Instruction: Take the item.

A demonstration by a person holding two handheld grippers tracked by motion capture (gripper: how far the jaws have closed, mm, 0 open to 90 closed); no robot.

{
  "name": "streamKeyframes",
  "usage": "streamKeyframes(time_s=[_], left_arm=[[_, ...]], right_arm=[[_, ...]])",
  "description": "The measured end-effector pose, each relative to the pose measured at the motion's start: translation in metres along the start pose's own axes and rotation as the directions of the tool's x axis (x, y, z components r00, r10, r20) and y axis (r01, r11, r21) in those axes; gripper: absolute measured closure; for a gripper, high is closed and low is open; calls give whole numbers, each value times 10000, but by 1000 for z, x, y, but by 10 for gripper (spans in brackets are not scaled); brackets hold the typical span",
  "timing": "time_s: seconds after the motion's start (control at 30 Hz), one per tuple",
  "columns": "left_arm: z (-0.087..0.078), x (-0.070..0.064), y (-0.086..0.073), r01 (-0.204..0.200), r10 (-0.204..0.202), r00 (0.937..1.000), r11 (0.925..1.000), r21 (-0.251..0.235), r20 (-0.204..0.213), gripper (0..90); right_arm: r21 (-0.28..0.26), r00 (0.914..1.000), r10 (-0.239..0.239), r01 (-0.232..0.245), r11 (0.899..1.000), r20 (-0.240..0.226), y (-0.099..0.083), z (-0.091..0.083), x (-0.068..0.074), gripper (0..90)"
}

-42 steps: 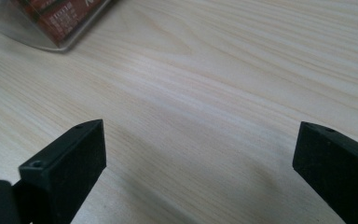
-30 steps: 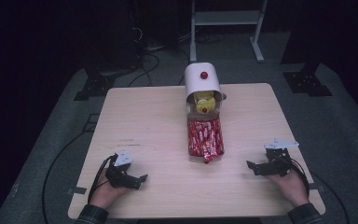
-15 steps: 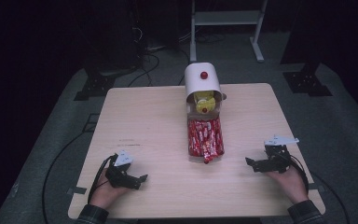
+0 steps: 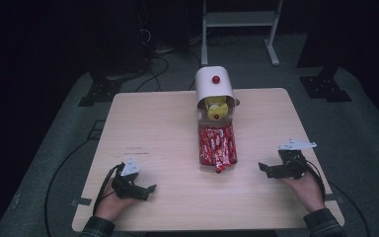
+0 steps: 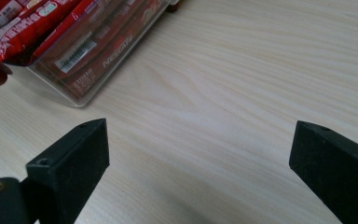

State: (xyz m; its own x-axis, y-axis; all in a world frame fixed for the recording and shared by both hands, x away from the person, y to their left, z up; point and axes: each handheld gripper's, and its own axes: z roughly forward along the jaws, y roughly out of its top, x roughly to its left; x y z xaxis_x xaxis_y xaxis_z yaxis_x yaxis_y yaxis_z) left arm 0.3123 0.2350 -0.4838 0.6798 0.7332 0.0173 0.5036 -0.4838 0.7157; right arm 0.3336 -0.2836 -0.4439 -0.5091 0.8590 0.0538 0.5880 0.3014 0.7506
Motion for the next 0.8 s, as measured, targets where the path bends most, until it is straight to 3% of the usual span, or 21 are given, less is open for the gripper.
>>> streamKeyframes(time_s=[0.8], left_arm=[[0, 0, 0, 0, 0, 10000, 10000, 31, 7, 0]], right_arm=[[-220, 9994, 98, -105, 9997, -327, 18, 2, 4, 43]])
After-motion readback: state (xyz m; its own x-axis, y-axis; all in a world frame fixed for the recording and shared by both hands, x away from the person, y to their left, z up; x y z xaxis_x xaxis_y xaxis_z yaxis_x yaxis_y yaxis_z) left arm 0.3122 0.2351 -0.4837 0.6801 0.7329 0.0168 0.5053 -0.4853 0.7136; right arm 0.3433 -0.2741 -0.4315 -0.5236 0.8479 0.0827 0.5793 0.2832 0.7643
